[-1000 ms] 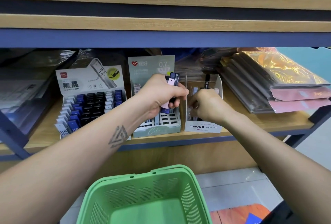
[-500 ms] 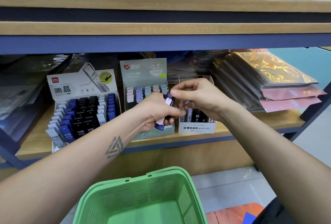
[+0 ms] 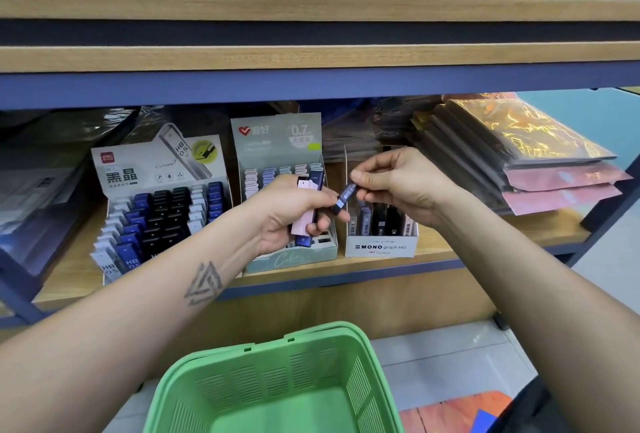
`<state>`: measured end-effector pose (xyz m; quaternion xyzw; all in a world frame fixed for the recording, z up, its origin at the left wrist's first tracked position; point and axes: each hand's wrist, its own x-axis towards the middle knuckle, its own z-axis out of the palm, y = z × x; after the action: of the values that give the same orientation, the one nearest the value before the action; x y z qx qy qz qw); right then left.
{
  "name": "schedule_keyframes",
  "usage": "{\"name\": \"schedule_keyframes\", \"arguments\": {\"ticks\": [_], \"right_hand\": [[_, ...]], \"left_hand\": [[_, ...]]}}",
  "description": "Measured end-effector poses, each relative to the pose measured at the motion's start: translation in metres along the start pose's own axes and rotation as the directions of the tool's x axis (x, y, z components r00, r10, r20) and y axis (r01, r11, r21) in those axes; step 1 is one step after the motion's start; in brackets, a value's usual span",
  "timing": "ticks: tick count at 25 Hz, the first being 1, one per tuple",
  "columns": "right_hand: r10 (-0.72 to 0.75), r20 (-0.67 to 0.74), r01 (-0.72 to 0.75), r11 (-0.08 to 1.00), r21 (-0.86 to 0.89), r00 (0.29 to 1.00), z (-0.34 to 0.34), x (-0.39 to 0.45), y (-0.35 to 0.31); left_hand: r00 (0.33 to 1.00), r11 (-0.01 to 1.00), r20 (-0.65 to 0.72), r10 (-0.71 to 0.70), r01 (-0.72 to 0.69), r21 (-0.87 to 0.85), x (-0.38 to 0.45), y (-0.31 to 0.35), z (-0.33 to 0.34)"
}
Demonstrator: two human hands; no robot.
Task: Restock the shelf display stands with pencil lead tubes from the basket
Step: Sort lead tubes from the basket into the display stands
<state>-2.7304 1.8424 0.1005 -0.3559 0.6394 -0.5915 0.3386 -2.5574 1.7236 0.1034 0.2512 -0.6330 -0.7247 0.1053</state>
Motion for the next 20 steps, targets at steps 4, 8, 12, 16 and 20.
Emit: {"name": "schedule_keyframes", "arguments": {"ticks": [4,8,12,16,20], "right_hand": [[0.015,0.06,-0.021,0.995,0.102,0.998,-0.004,0.002,0.004],[-0.029,0.154,0.02,0.998,0.06,0.988,-0.009,-0.001,0.005],[-0.073,0.172,0.078,0.997,-0.025,0.982,-0.01,-0.003,0.004],[-0.165,0.169,0.197,0.962,-0.191,0.972,-0.006,-0.009,-0.003],[-0.29,0.192,0.347,0.812,-0.469,0.938,0.0,-0.012,-0.019]], "left_hand": [[0.999,0.999,-0.042,-0.013,0.012,-0.038,-0.002,0.002,-0.001],[0.985,0.998,-0.166,0.053,-0.055,-0.011,0.0,0.006,-0.002],[0.97,0.993,-0.209,0.121,-0.117,0.032,0.002,0.012,0.001],[0.956,0.969,-0.217,0.199,-0.16,0.186,0.003,0.017,0.004],[0.947,0.94,-0.186,0.261,-0.206,0.272,0.004,0.022,0.012]]}}
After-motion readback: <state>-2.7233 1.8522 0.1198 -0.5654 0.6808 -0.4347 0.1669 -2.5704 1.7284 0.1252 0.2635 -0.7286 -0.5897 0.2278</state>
